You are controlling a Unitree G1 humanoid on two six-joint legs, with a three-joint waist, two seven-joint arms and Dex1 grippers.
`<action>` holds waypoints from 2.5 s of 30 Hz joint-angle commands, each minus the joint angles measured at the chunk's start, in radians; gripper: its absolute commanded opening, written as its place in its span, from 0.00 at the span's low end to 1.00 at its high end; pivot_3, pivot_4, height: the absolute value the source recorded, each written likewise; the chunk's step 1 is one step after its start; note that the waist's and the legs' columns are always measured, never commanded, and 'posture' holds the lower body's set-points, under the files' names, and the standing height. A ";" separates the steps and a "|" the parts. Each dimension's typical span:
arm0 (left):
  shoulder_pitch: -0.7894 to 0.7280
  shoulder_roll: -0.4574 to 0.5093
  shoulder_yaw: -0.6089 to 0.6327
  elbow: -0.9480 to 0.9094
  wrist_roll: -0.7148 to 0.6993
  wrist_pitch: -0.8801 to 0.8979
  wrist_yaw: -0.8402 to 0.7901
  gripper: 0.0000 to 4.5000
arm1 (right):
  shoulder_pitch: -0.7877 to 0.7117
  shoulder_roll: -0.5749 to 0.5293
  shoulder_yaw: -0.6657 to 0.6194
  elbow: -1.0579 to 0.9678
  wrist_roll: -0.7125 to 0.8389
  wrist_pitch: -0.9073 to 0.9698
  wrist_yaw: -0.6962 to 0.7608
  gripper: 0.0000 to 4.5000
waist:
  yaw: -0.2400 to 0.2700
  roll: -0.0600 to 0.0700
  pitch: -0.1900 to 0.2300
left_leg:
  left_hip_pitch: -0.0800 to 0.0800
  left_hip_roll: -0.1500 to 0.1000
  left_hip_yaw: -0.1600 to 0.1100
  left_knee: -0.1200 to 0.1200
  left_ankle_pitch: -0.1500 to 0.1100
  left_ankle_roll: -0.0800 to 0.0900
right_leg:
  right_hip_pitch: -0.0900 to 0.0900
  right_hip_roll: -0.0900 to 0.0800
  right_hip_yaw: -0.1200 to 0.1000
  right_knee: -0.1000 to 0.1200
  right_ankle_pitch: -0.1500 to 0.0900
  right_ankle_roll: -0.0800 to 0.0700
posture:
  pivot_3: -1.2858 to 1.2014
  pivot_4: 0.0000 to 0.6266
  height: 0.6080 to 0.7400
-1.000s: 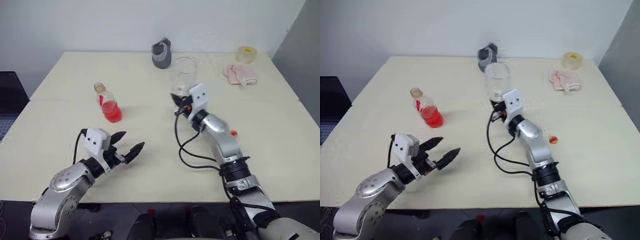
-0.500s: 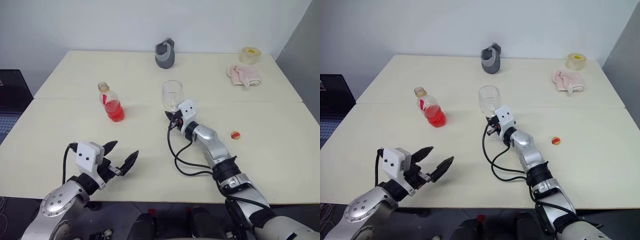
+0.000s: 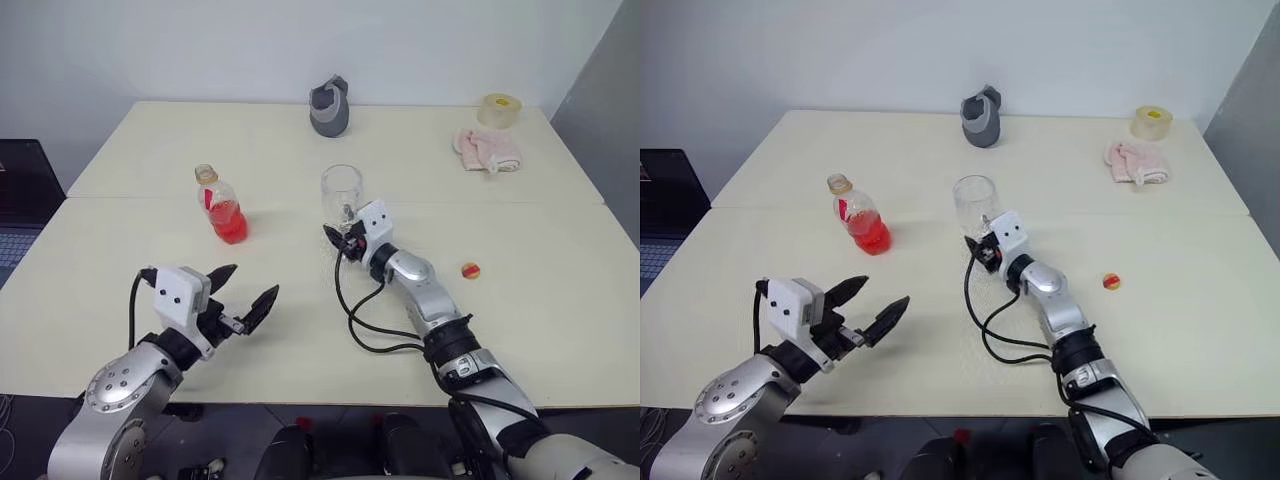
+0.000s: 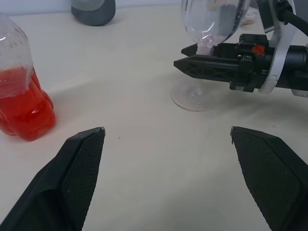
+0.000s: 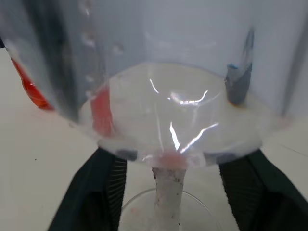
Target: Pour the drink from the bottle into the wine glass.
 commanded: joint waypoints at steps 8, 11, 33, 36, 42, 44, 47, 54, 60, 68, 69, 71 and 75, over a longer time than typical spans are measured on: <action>-0.057 0.002 -0.015 0.044 0.023 -0.044 -0.020 1.00 | 0.104 -0.031 -0.015 -0.321 0.075 0.170 0.037 0.99 | 0.001 0.000 0.000 | 0.000 0.000 0.000 0.000 0.000 0.000 | 0.000 0.000 0.000 0.000 0.000 0.000 | 0.52 0.24 1.00; -0.070 0.002 -0.015 0.061 0.027 -0.050 -0.024 1.00 | 0.145 -0.061 -0.004 -0.402 0.083 0.236 0.063 0.99 | 0.001 0.000 0.000 | 0.000 0.000 0.000 0.000 0.000 0.001 | 0.000 0.000 0.000 0.000 0.000 0.000 | 0.52 0.24 1.00; -0.157 -0.067 0.056 0.193 0.146 -0.100 0.189 1.00 | 0.510 -0.466 -0.167 -1.138 0.439 0.590 0.324 0.99 | 0.024 0.000 0.000 | -0.001 0.000 -0.002 0.000 -0.001 0.002 | 0.001 -0.001 -0.001 -0.002 0.000 0.000 | 0.52 0.24 1.00; -0.182 -0.072 0.043 0.234 0.197 -0.153 0.201 1.00 | 0.538 -0.503 -0.209 -1.210 0.546 0.626 0.338 0.99 | 0.025 0.000 0.000 | -0.001 0.000 -0.003 0.000 -0.001 0.002 | 0.003 -0.001 -0.002 -0.003 0.000 0.000 | 0.52 0.24 1.00; -0.287 -0.062 0.047 0.409 0.268 -0.260 0.209 1.00 | 0.517 -0.531 -0.256 -1.247 0.692 0.664 0.326 0.99 | 0.026 0.000 0.000 | 0.008 0.000 -0.005 -0.001 -0.002 0.002 | 0.016 0.001 -0.007 -0.010 0.000 0.000 | 0.52 0.24 1.00; -0.318 -0.058 0.039 0.464 0.279 -0.292 0.193 1.00 | 0.508 -0.536 -0.251 -1.247 0.703 0.668 0.312 0.99 | 0.026 0.000 0.000 | 0.008 -0.001 -0.006 -0.001 -0.002 0.002 | 0.017 0.001 -0.006 -0.012 0.000 0.001 | 0.52 0.24 1.00; -0.350 -0.063 0.025 0.519 0.276 -0.317 0.165 1.00 | 0.498 -0.533 -0.234 -1.235 0.684 0.659 0.290 0.99 | 0.027 0.000 0.000 | 0.007 -0.001 -0.007 -0.001 -0.001 0.002 | 0.017 0.000 -0.007 -0.015 0.001 0.002 | 0.52 0.24 1.00; -0.390 -0.058 0.011 0.597 0.264 -0.342 0.107 1.00 | 0.497 -0.523 -0.218 -1.236 0.679 0.655 0.245 0.99 | 0.027 0.000 0.000 | 0.006 -0.001 -0.007 -0.001 -0.001 0.001 | 0.017 -0.001 -0.007 -0.015 0.001 0.002 | 0.52 0.24 1.00; -0.470 -0.026 0.018 0.734 0.276 -0.397 0.059 1.00 | 0.490 -0.526 -0.220 -1.228 0.677 0.651 0.232 0.99 | 0.027 0.000 0.000 | 0.006 -0.001 -0.008 -0.001 -0.001 0.001 | 0.017 -0.001 -0.007 -0.015 0.001 0.002 | 0.52 0.24 1.00; -0.593 -0.016 -0.033 0.942 0.304 -0.486 -0.012 1.00 | 0.468 -0.521 -0.212 -1.227 0.674 0.657 0.210 0.99 | 0.027 0.000 0.000 | 0.006 -0.002 -0.008 -0.001 -0.001 0.001 | 0.017 -0.001 -0.008 -0.015 0.001 0.002 | 0.52 0.24 1.00; -0.602 -0.022 -0.039 0.957 0.305 -0.495 -0.016 1.00 | 0.462 -0.517 -0.210 -1.226 0.674 0.660 0.202 0.99 | 0.027 0.000 0.000 | 0.006 -0.002 -0.008 -0.001 -0.001 0.001 | 0.017 -0.001 -0.008 -0.015 0.001 0.002 | 0.52 0.24 1.00; -0.613 -0.036 -0.052 0.973 0.308 -0.512 -0.023 1.00 | 0.452 -0.513 -0.208 -1.226 0.677 0.665 0.191 0.99 | 0.027 0.000 0.000 | 0.006 -0.002 -0.008 -0.001 -0.001 0.001 | 0.017 -0.001 -0.008 -0.015 0.001 0.002 | 0.52 0.24 1.00; -0.644 -0.055 -0.071 1.038 0.320 -0.548 -0.030 1.00 | 0.450 -0.515 -0.206 -1.231 0.680 0.671 0.177 0.99 | 0.027 0.000 0.000 | 0.005 -0.002 -0.008 -0.001 0.000 0.000 | 0.016 -0.001 -0.008 -0.015 0.001 0.002 | 0.52 0.24 1.00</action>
